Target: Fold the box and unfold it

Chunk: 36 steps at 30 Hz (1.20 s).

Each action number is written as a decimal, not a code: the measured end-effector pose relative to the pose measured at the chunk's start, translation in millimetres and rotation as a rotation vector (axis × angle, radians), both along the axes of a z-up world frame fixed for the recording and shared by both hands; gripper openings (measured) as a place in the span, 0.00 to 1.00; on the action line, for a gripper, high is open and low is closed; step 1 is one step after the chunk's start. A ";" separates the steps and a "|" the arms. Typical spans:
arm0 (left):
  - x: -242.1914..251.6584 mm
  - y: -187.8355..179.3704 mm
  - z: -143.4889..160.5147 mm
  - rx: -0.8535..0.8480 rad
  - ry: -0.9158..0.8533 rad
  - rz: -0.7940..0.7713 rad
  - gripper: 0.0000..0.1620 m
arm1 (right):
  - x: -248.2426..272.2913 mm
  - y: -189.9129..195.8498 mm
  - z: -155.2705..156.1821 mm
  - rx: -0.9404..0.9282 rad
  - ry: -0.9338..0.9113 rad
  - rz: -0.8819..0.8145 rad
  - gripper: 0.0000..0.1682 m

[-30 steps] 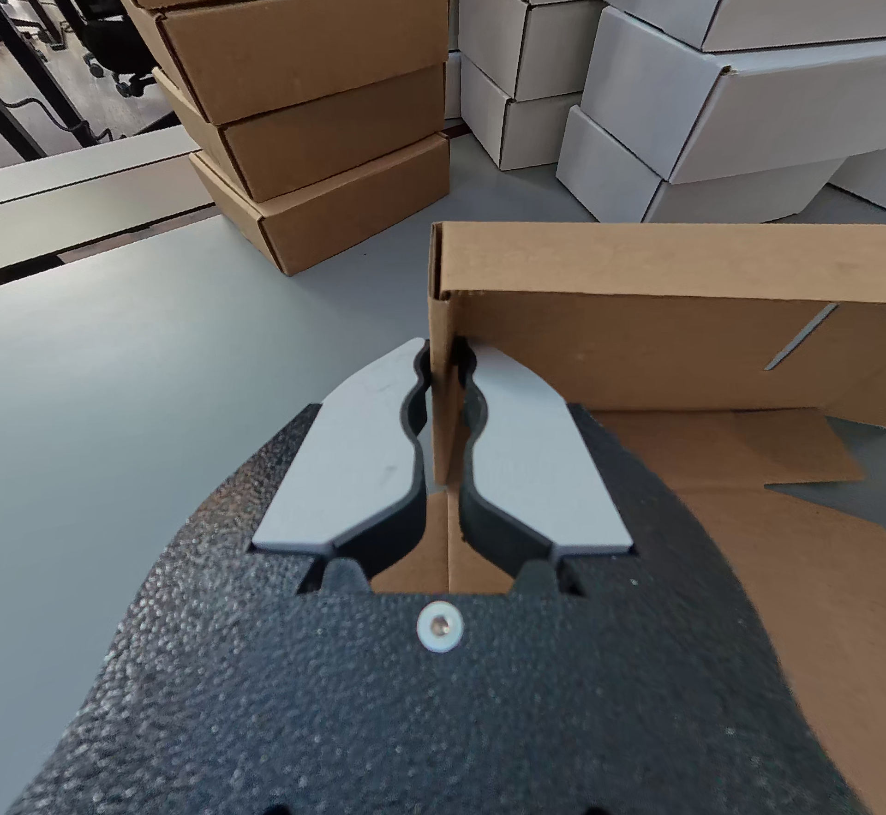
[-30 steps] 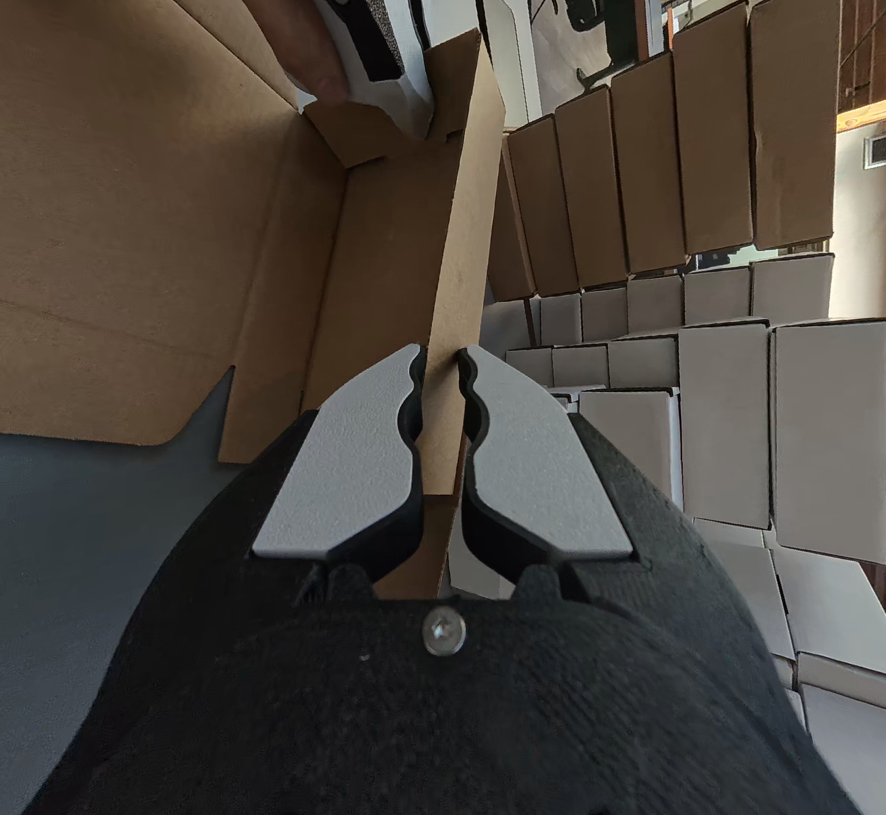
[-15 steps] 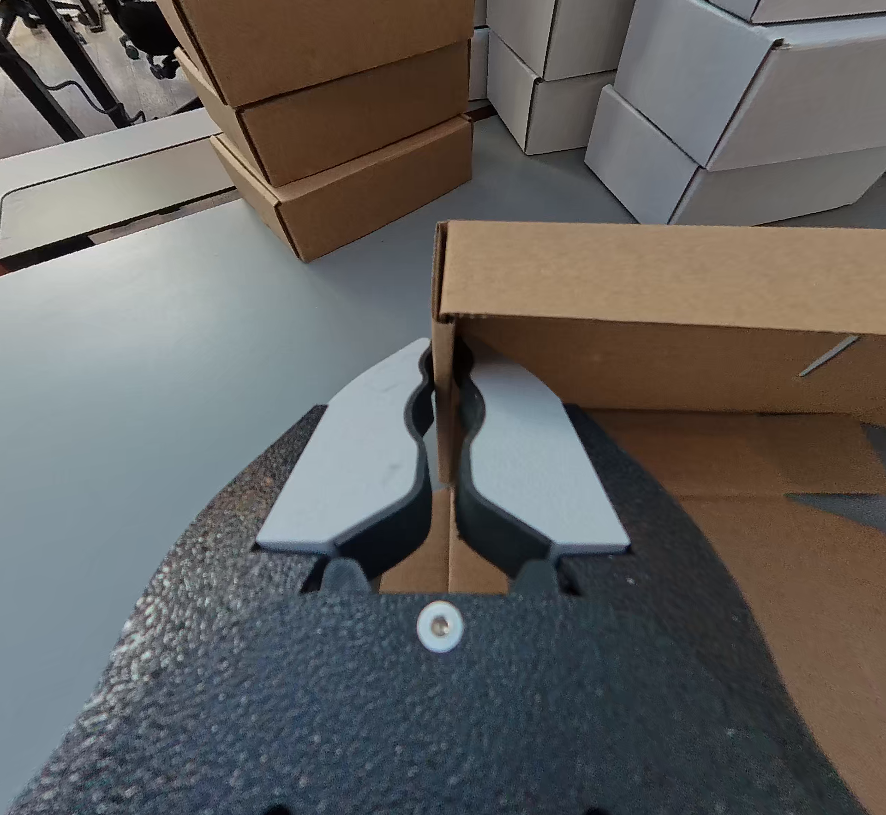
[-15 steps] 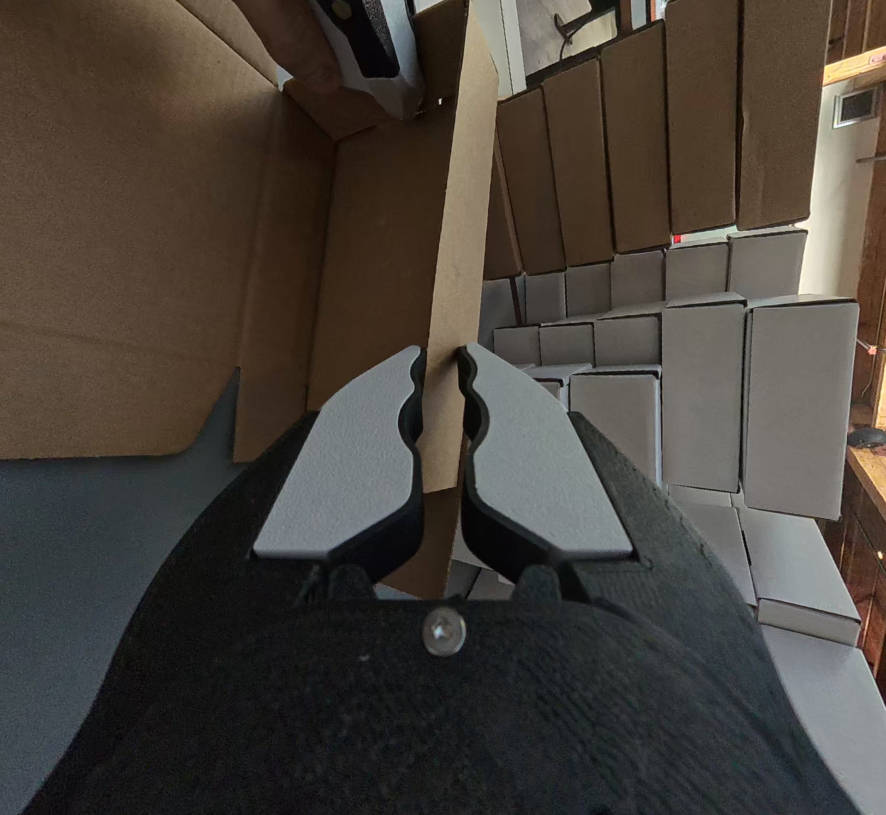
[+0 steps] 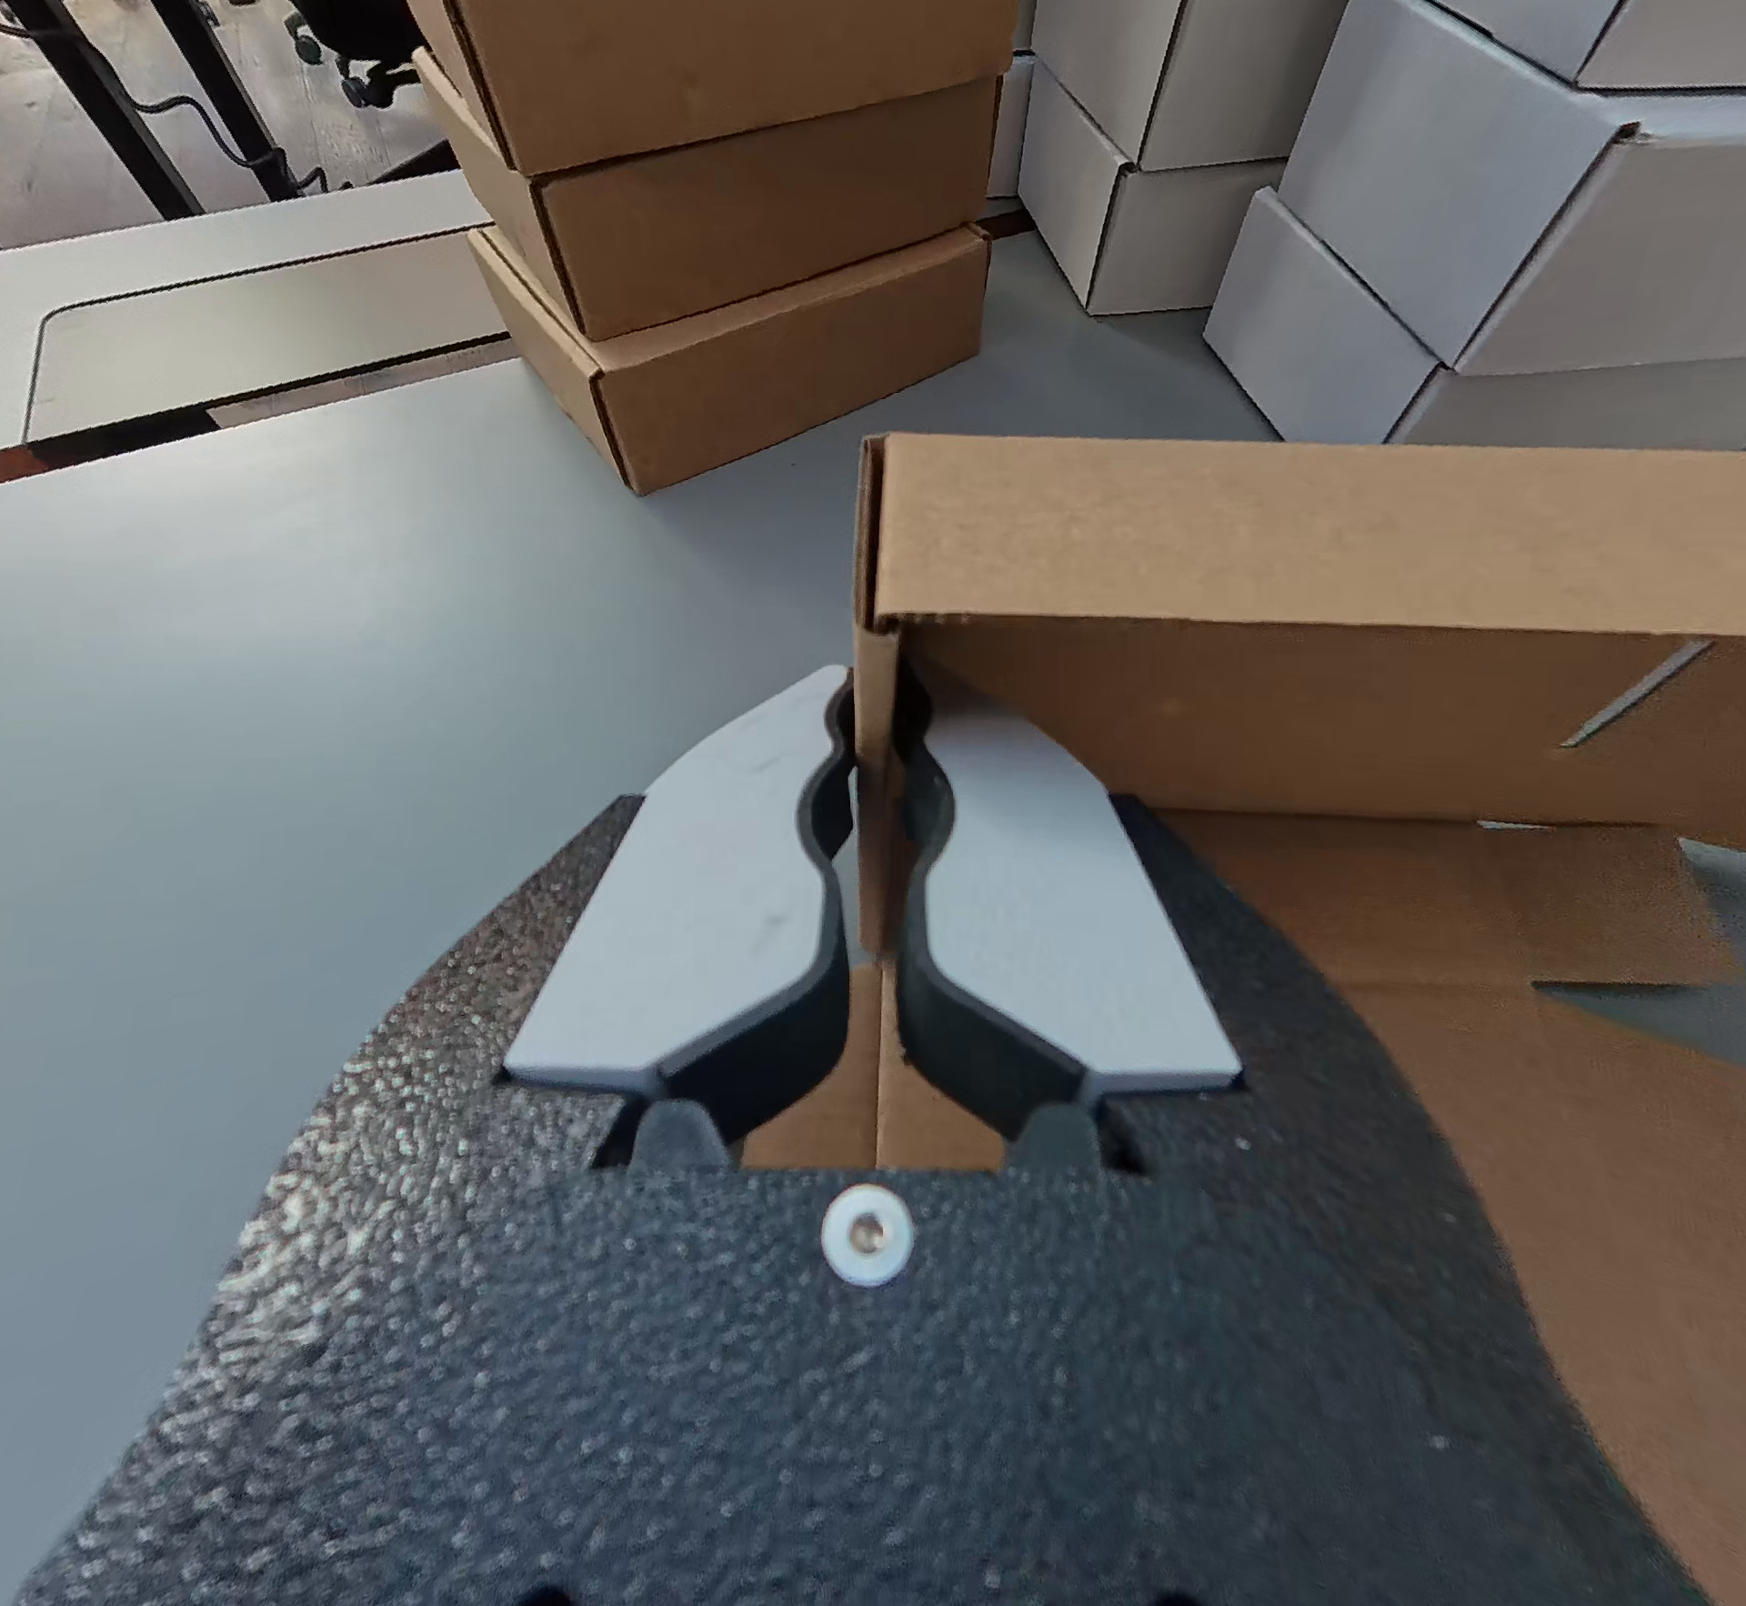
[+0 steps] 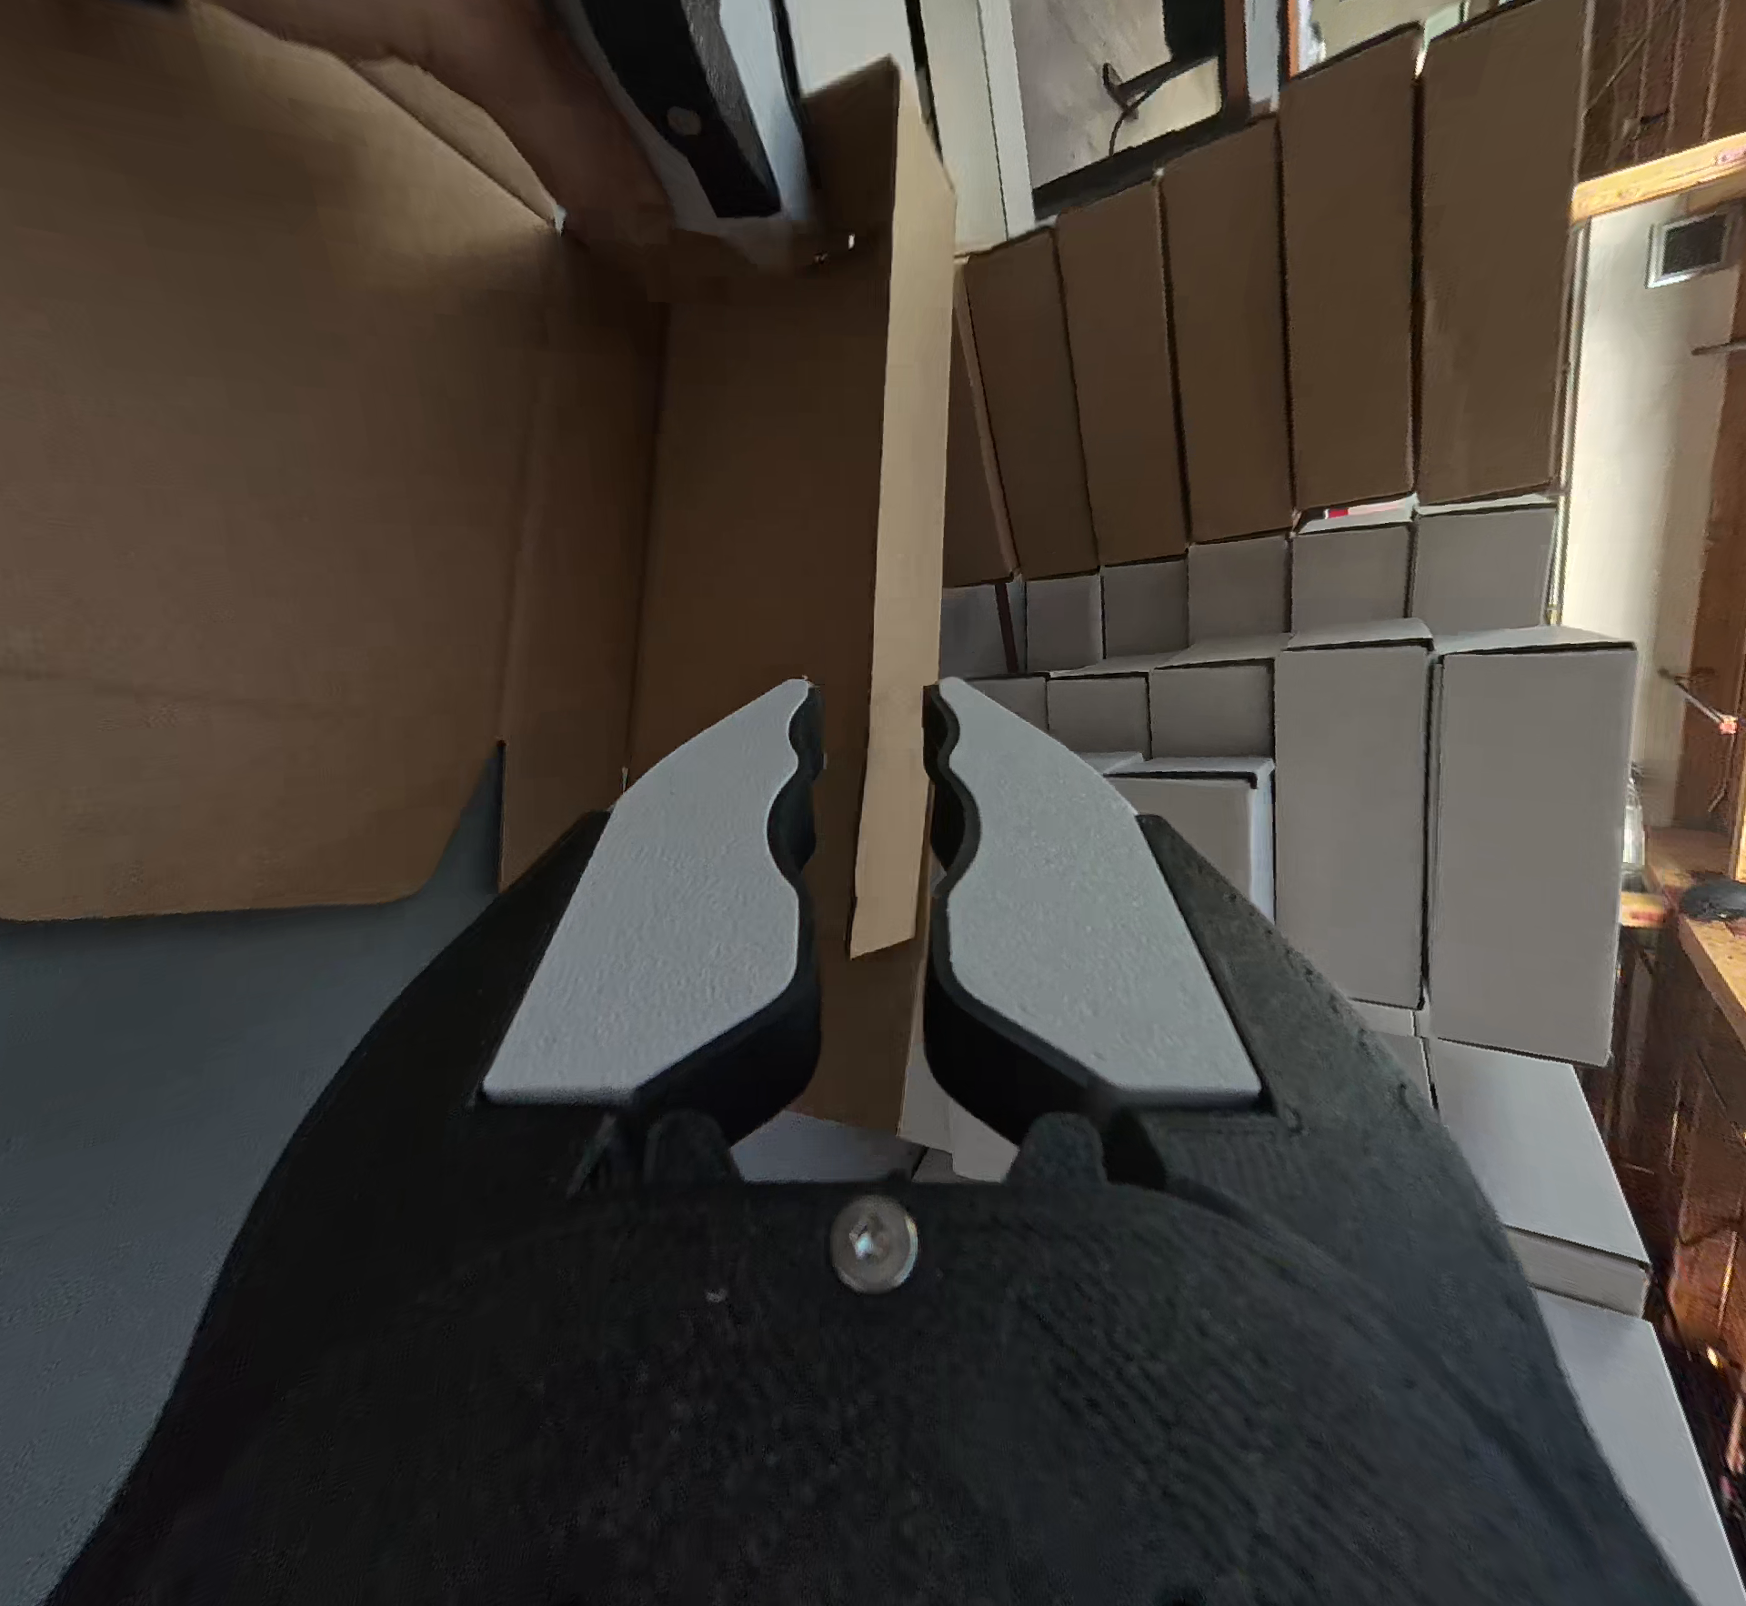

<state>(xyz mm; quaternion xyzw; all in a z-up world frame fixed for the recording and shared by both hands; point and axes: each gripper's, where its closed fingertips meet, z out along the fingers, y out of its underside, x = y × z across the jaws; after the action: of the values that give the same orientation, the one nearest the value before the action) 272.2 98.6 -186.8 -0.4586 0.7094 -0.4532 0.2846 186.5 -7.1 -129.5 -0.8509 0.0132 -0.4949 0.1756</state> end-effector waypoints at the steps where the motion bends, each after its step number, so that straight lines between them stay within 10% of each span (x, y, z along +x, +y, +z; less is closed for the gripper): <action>1: 0.1 0.0 0.0 0.000 0.000 0.000 0.04 | -3.6 8.5 10.3 0.046 -0.017 0.034 0.11; 5: 0.1 -0.3 0.1 0.005 -0.004 0.001 0.04 | 5.2 32.1 47.6 0.225 -0.154 0.036 0.00; 16: -0.5 -1.1 0.2 0.035 -0.017 0.005 0.04 | 40.7 46.9 -7.2 0.045 -0.057 -0.154 0.00; 27: -0.3 1.3 0.8 0.039 -0.022 0.024 0.04 | 33.8 48.1 9.1 0.171 -0.242 -0.138 0.00; 36: 2.7 20.1 8.3 -0.138 -0.009 0.097 0.03 | 0.3 -10.2 34.5 0.396 -0.427 -0.278 0.00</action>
<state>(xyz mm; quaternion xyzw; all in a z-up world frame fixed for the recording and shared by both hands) 274.9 118.7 -178.5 -0.5088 0.6523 -0.4888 0.2771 186.8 -17.3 -95.0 -0.6672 0.1881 -0.6692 0.2674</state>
